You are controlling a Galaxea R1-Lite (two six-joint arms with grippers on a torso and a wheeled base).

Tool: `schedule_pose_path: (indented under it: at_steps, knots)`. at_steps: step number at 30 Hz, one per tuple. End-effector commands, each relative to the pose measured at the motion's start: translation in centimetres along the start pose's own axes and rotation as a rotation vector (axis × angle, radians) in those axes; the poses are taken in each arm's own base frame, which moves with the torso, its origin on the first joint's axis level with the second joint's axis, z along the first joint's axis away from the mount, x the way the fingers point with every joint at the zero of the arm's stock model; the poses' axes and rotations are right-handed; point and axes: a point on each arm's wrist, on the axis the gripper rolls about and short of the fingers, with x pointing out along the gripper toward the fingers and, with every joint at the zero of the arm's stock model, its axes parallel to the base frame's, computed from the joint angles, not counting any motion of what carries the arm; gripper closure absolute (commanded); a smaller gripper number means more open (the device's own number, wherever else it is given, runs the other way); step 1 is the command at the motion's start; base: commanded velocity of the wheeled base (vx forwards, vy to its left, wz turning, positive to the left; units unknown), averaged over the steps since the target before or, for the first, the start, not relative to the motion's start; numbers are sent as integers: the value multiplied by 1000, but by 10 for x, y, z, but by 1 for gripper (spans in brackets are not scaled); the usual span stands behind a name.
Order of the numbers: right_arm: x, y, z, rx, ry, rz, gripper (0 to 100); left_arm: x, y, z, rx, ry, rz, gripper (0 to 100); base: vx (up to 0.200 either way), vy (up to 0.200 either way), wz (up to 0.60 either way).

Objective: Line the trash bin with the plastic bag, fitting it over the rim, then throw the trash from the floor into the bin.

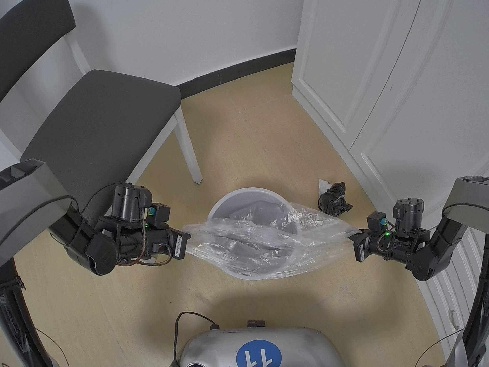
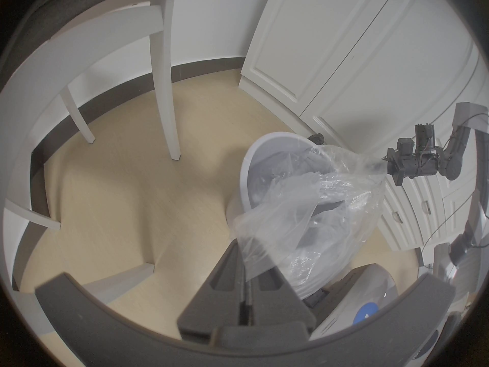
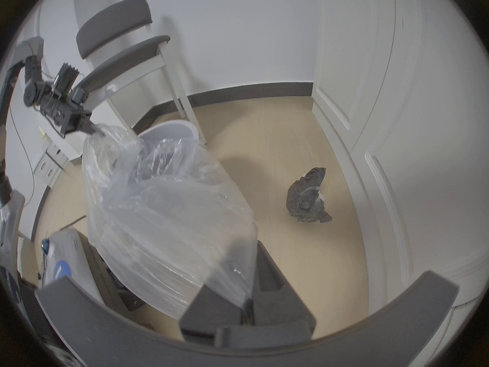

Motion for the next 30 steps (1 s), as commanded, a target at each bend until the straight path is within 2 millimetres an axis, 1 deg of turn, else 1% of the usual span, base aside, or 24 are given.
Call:
schedule_pose_path:
  at_steps: [1, 5, 7, 9, 14, 17, 20, 23, 24, 27, 28, 30]
  knots:
    - [-8, -3, -1, -19, 11, -10, 100, -8, 0, 3, 24, 1, 1, 100, 0, 0, 0]
    - [-11, -3, -3, -42, 21, -9, 100, -8, -1, -5, 49, 84, -7, 100, 0, 0, 0]
    - [-11, -2, -3, -44, 22, -7, 100, -8, -1, -6, 50, 90, -7, 100, 0, 0, 0]
    - [-13, 0, -8, -74, 40, 1, 100, -5, -2, -15, 59, 157, -37, 100, 0, 0, 0]
    - [-15, 2, -11, -105, 57, 8, 100, 1, -4, -25, 92, 202, -58, 100, 0, 0, 0]
    - [-17, 2, -11, -107, 59, 7, 100, -3, -5, -24, 95, 215, -63, 100, 0, 0, 0]
    - [-19, 3, -14, -123, 72, 13, 100, -9, -7, -24, 99, 241, -78, 100, 0, 0, 0]
    - [-19, 5, -16, -148, 79, 22, 100, -11, -7, -26, 126, 266, -94, 100, 0, 0, 0]
    - [-21, 7, -20, -165, 96, 32, 100, -13, -7, -30, 165, 298, -110, 100, 0, 0, 0]
    - [-20, 9, -22, -174, 101, 40, 100, -13, -7, -31, 175, 308, -117, 100, 0, 0, 0]
    - [-17, 13, -28, -190, 121, 57, 100, -12, -8, -35, 184, 334, -128, 100, 0, 0, 0]
    - [-16, 15, -29, -199, 124, 66, 100, -10, -12, -38, 190, 349, -139, 100, 0, 0, 0]
